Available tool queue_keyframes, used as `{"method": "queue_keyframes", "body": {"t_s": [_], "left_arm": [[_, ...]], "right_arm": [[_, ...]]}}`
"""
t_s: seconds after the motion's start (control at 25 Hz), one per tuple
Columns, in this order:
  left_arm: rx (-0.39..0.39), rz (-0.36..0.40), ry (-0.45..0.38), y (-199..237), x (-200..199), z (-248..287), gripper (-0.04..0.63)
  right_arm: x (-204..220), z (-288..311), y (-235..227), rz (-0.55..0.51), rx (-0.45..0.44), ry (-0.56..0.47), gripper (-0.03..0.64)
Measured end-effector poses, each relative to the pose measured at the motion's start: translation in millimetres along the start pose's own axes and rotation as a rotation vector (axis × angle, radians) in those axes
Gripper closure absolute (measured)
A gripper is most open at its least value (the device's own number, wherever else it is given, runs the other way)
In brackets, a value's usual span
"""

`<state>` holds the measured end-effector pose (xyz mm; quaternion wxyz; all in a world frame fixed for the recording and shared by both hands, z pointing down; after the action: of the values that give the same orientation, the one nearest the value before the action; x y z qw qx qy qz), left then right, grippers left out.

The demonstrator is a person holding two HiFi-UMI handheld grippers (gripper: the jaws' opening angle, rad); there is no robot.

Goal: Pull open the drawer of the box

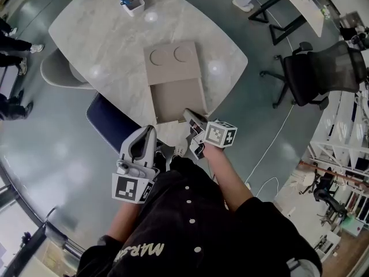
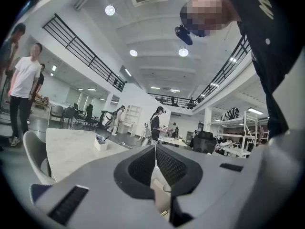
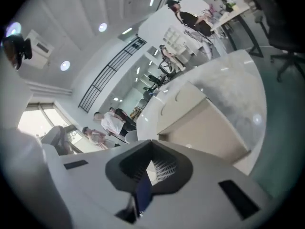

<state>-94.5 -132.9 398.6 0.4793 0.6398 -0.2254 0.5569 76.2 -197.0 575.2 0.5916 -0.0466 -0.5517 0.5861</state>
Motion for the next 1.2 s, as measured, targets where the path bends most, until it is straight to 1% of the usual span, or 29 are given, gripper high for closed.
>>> {"method": "queue_keyframes", "body": {"t_s": [0.12,0.24,0.44,0.6,0.72,0.88,1.0,1.08,1.2], "left_arm": [[0.010,0.021,-0.033,-2,-11,3,0.575],[0.011,0.035,-0.063,0,-22,5,0.575],[0.026,0.074,-0.113,5,-47,9,0.575],[0.028,0.102,-0.153,9,-67,12,0.575],[0.033,0.124,-0.172,9,-78,15,0.575],[0.031,0.141,-0.186,12,-87,16,0.575],[0.020,0.151,-0.195,16,-93,16,0.575],[0.012,0.156,-0.201,17,-96,15,0.575],[-0.003,0.161,-0.204,18,-99,13,0.575]], "right_arm": [[-36,-7,31,-0.154,-0.064,-0.051,0.620],[-67,-15,59,-0.304,-0.097,-0.100,0.620],[-106,-31,101,-0.551,-0.102,-0.193,0.620],[-130,-52,129,-0.692,-0.087,-0.286,0.620],[-145,-70,140,-0.751,-0.055,-0.354,0.620],[-161,-95,142,-0.790,0.020,-0.449,0.620],[-171,-114,134,-0.798,0.083,-0.517,0.620],[-175,-127,125,-0.785,0.126,-0.556,0.620],[-178,-140,119,-0.775,0.160,-0.593,0.620]]}}
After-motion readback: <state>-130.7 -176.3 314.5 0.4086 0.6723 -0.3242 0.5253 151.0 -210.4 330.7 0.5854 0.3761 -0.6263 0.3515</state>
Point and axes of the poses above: the fingertips, and each gripper's own axes: z forward along the fingers, y to its left, x out of its underside, the point moved 4 cm from there along -z, backward along the fingers, and after that the axes turned 8 degrees about -z, right-handed, at the moved point
